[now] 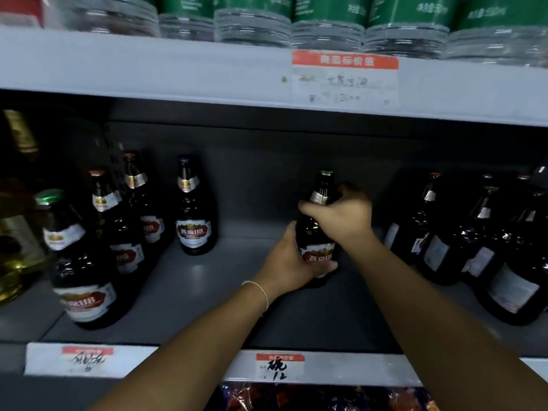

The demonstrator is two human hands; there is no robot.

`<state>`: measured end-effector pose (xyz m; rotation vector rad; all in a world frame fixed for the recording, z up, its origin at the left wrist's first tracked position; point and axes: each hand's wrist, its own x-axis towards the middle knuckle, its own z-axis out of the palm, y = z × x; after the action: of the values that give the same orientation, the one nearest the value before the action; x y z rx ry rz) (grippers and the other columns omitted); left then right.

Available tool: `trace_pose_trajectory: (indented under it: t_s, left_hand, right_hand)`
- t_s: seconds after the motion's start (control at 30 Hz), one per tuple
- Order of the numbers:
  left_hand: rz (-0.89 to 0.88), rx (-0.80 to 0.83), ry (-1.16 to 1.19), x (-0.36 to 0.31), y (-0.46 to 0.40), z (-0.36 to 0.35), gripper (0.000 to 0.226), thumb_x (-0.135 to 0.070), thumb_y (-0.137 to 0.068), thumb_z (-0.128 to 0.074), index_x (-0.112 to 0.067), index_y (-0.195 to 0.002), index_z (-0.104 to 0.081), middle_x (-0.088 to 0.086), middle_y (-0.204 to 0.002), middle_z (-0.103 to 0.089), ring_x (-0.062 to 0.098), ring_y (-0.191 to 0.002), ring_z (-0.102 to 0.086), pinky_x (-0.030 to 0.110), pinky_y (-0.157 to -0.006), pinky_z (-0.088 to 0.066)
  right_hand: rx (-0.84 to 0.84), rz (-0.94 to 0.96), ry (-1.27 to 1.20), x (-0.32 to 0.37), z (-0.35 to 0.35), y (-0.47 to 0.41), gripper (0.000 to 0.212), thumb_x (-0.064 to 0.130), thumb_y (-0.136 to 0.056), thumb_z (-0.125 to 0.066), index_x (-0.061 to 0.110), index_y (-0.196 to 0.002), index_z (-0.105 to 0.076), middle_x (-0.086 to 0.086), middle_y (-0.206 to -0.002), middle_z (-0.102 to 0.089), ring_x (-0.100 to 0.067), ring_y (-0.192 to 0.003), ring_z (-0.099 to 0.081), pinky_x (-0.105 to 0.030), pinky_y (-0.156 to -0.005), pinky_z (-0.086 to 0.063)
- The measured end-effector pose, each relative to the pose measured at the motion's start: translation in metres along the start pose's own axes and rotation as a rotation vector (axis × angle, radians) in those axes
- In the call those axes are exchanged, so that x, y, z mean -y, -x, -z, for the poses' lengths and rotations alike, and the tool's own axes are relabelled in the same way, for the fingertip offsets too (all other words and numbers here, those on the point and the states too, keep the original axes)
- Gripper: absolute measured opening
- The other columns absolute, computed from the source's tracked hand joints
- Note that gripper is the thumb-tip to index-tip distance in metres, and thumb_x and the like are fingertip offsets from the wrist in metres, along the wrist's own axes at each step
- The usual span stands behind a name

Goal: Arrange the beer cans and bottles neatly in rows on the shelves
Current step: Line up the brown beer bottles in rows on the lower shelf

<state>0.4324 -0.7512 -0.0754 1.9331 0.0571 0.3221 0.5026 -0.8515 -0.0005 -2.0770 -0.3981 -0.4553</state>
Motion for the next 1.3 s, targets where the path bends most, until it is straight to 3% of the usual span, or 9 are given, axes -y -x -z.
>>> trace_pose_trajectory:
  t_s: [0.27, 0.5, 0.7, 0.87, 1.07, 1.23, 1.3]
  left_hand:
    - [0.036, -0.264, 0.002, 0.015, 0.036, 0.059, 0.077, -0.03, -0.055, -0.093, -0.026, -0.114, -0.044, -0.015, -0.099, -0.064, -0.007, -0.084, -0.061, 0.009, -0.072, -0.049]
    - [0.038, -0.302, 0.057, 0.038, 0.062, 0.115, 0.073, -0.024, -0.054, -0.093, -0.024, -0.112, -0.048, -0.01, -0.1, -0.068, 0.001, -0.087, -0.066, 0.015, -0.077, -0.052]
    - [0.038, -0.293, 0.131, 0.055, 0.077, 0.148, 0.075, -0.022, -0.056, -0.092, -0.03, -0.117, -0.049, -0.013, -0.103, -0.069, -0.001, -0.089, -0.067, 0.019, -0.082, -0.054]
    - [0.028, -0.268, 0.161, 0.066, 0.085, 0.164, 0.078, -0.022, -0.058, -0.091, -0.032, -0.122, -0.048, -0.012, -0.105, -0.069, 0.001, -0.092, -0.067, 0.025, -0.085, -0.055]
    - [0.003, -0.297, 0.122, 0.067, 0.09, 0.172, 0.074, -0.025, -0.064, -0.088, -0.032, -0.125, -0.047, -0.021, -0.106, -0.064, -0.009, -0.096, -0.061, 0.01, -0.083, -0.048]
    - [0.01, -0.323, 0.09, 0.076, 0.089, 0.168, 0.073, -0.037, -0.065, -0.081, -0.033, -0.129, -0.047, -0.013, -0.119, -0.064, 0.003, -0.108, -0.062, 0.033, -0.094, -0.053]
    - [0.011, -0.326, 0.043, 0.08, 0.092, 0.169, 0.069, -0.037, -0.07, -0.079, -0.027, -0.131, -0.049, -0.009, -0.12, -0.064, 0.004, -0.11, -0.061, 0.031, -0.095, -0.052]
  right_hand:
    - [0.064, -0.01, -0.09, 0.057, -0.044, 0.033, 0.035, 0.046, -0.064, -0.087, 0.019, -0.066, -0.064, 0.005, -0.067, -0.067, -0.013, -0.067, -0.067, -0.038, -0.068, -0.058]
    - [0.255, 0.017, -0.219, 0.087, -0.076, 0.063, 0.05, 0.053, -0.06, -0.086, 0.012, -0.083, -0.07, -0.011, -0.078, -0.072, -0.028, -0.075, -0.071, -0.05, -0.069, -0.059]
    - [0.455, 0.014, -0.322, 0.099, -0.098, 0.086, 0.027, 0.021, -0.077, -0.085, 0.022, -0.099, -0.069, 0.002, -0.092, -0.075, -0.011, -0.085, -0.074, -0.034, -0.08, -0.061]
    - [0.387, 0.042, -0.37, 0.111, -0.117, 0.101, 0.019, 0.017, -0.083, -0.079, 0.02, -0.099, -0.069, 0.003, -0.091, -0.074, -0.011, -0.086, -0.073, -0.036, -0.081, -0.061]
    - [0.328, 0.063, -0.375, 0.122, -0.129, 0.109, 0.015, 0.014, -0.084, -0.076, 0.022, -0.093, -0.067, 0.0, -0.086, -0.075, -0.015, -0.083, -0.074, -0.044, -0.08, -0.061]
    - [0.319, 0.061, -0.369, 0.123, -0.14, 0.109, 0.014, 0.016, -0.083, -0.077, 0.023, -0.092, -0.068, -0.002, -0.086, -0.075, -0.019, -0.084, -0.074, -0.047, -0.08, -0.061]
    - [0.31, 0.068, -0.347, 0.121, -0.145, 0.11, 0.015, 0.02, -0.081, -0.077, 0.027, -0.09, -0.068, 0.0, -0.088, -0.075, -0.018, -0.085, -0.074, -0.047, -0.08, -0.061]
